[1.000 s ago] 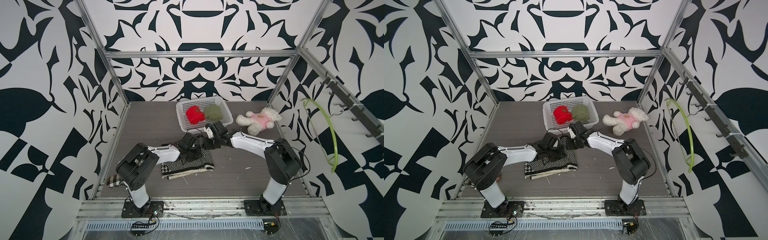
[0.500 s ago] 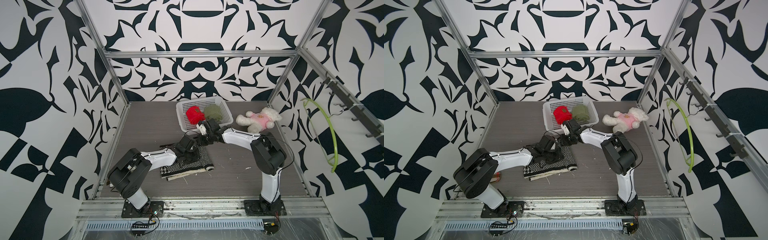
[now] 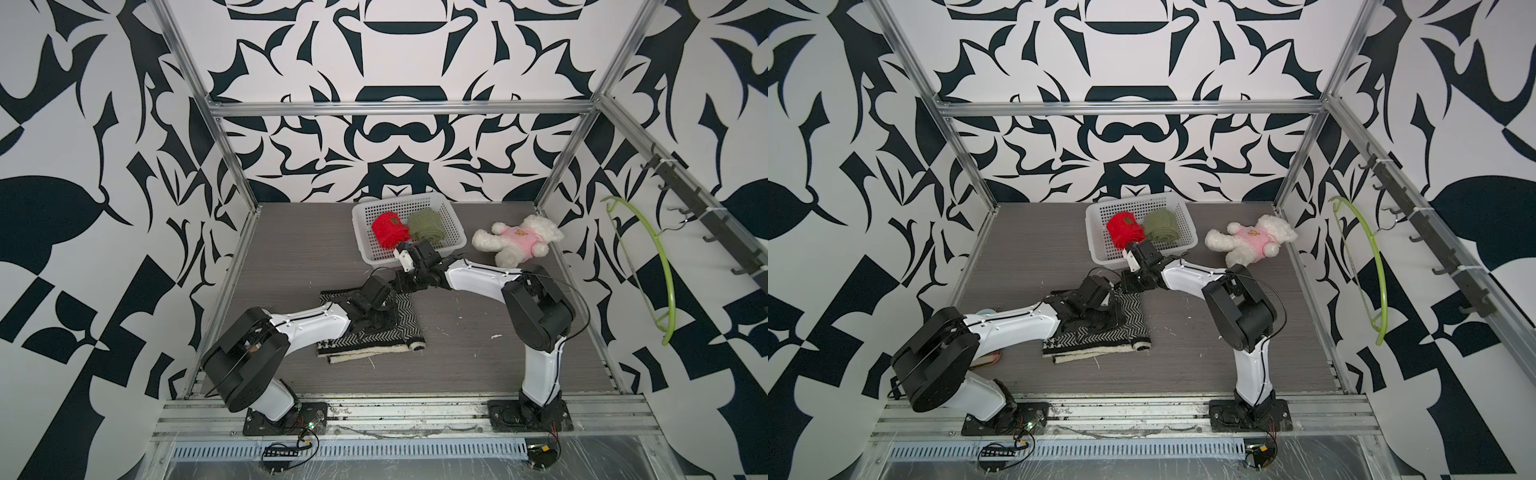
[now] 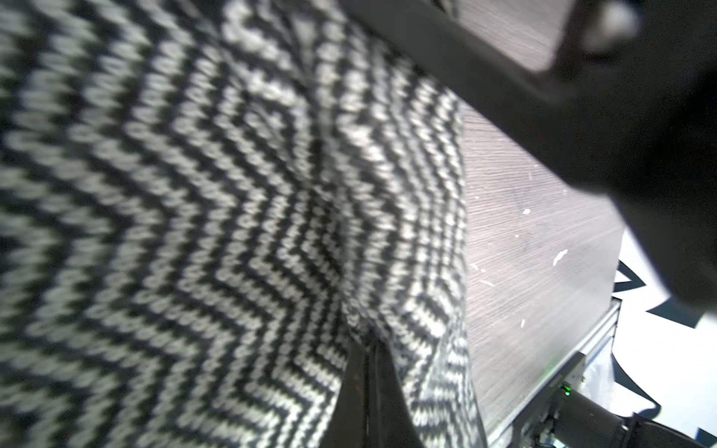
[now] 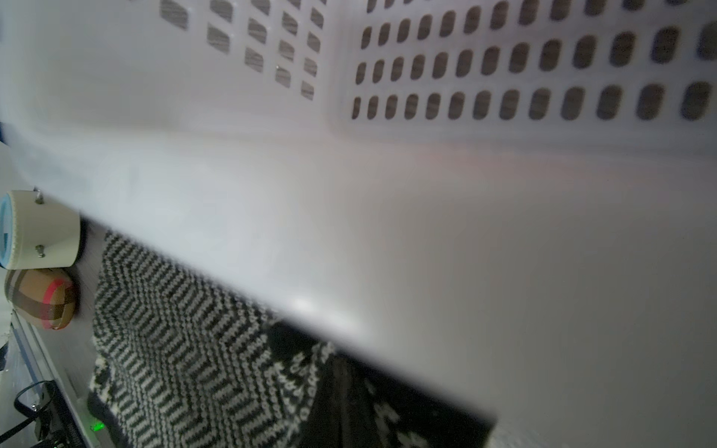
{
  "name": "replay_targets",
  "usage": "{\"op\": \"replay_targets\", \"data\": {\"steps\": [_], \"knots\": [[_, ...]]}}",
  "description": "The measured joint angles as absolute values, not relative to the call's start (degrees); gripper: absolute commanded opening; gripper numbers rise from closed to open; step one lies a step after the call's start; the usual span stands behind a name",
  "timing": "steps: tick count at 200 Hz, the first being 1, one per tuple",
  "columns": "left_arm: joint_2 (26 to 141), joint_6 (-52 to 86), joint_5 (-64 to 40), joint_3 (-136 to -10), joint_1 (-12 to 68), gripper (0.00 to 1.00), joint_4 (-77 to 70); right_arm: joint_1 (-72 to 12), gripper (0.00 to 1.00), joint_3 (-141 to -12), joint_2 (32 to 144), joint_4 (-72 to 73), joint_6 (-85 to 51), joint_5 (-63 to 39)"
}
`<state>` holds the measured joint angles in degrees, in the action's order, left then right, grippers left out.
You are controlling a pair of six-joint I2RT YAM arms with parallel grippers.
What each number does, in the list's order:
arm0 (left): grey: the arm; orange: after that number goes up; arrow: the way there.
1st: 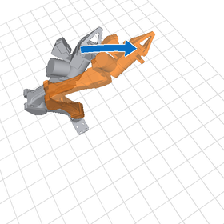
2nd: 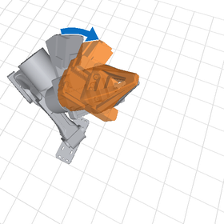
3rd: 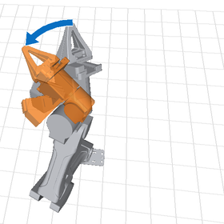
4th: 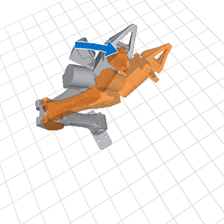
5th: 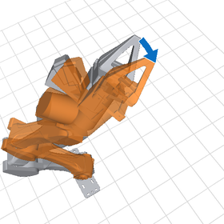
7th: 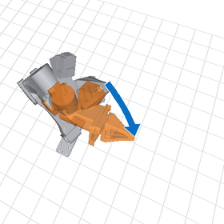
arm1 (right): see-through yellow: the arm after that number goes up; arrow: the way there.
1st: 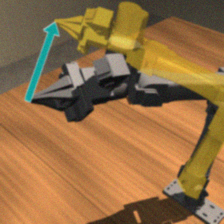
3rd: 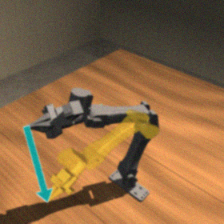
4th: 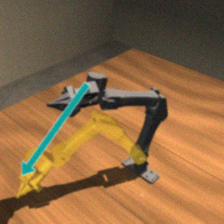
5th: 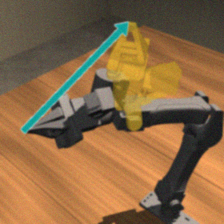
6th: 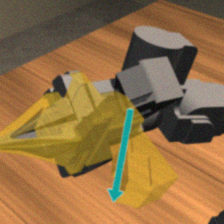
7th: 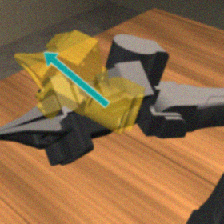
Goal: Roll up the scarf and place it into the basket
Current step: Roll the scarf at the center of the board.
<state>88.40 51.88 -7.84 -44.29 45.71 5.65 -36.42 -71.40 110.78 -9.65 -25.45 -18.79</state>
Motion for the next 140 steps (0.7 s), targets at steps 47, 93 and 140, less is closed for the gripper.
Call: {"op": "replay_targets", "data": {"steps": [47, 93, 140], "knots": [[90.2, 48.5, -9.1, -47.3, 42.3, 0.00, 7.7, -36.5, 0.00, -68.6, 106.9, -13.3, -26.2, -16.4], [90.3, 47.0, -10.3, -45.7, 39.0, 0.00, 7.1, -36.5, 0.00, -68.5, 103.6, -17.8, -26.2, -13.8], [90.3, 45.0, -12.5, -42.8, 35.9, 0.00, 4.2, -36.6, 0.00, -68.4, 102.6, -20.3, -26.2, -12.6]]}}
